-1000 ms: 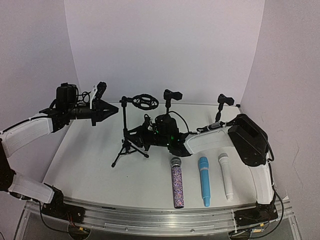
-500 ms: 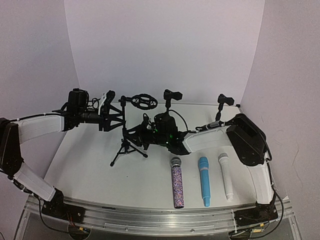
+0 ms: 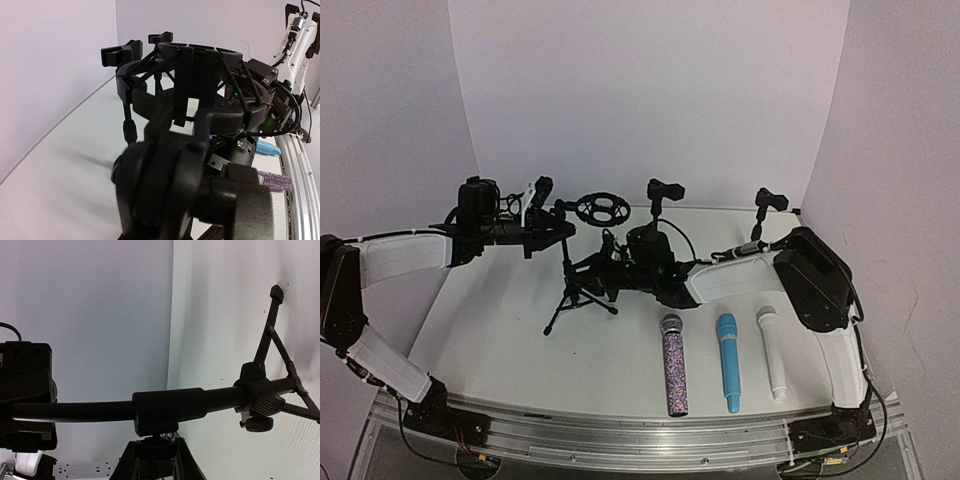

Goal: Attach the microphones to the stand

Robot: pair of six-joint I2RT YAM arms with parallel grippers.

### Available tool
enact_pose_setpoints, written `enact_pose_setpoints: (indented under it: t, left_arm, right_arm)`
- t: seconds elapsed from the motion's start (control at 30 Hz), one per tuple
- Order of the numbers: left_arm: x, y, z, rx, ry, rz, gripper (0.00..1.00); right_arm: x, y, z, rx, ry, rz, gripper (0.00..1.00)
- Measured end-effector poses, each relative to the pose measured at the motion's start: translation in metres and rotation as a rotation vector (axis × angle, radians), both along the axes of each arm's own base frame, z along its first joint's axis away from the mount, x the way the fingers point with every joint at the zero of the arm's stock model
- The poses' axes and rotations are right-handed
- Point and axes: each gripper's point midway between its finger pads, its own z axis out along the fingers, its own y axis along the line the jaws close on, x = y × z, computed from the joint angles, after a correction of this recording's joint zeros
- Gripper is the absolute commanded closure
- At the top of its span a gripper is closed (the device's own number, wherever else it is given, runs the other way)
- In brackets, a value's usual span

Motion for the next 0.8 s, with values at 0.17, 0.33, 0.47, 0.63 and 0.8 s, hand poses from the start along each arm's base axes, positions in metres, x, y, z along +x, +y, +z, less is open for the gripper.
enact_pose_setpoints:
  t: [0.17,0.33,0.47,0.63,0.8]
  left_arm:
    - [-0.002,0.002,-0.001,-0.005,0.002,0.011,1.00]
    - [-0.002,0.005,-0.001,-0.013,0.002,0.047,1.00]
    - [0.000,0.007,0.000,-0.018,0.012,0.070,1.00]
    - [0.002,0.009,0.000,-0.020,0.023,0.100,1.00]
    - [0.005,0.013,0.001,-0.019,0.055,0.148,1.00]
  right_arm:
    - [0.001,-0.001,0.000,0.024,0.070,-0.021,1.00]
    - [0.002,0.000,0.002,0.109,0.231,-0.094,1.00]
    - [0.003,-0.001,0.003,0.178,0.326,-0.166,0.97]
    - [0.006,-0.002,0.003,0.248,0.402,-0.218,0.39]
    - [0.022,-0.013,-0.003,0.259,0.408,-0.276,0.13]
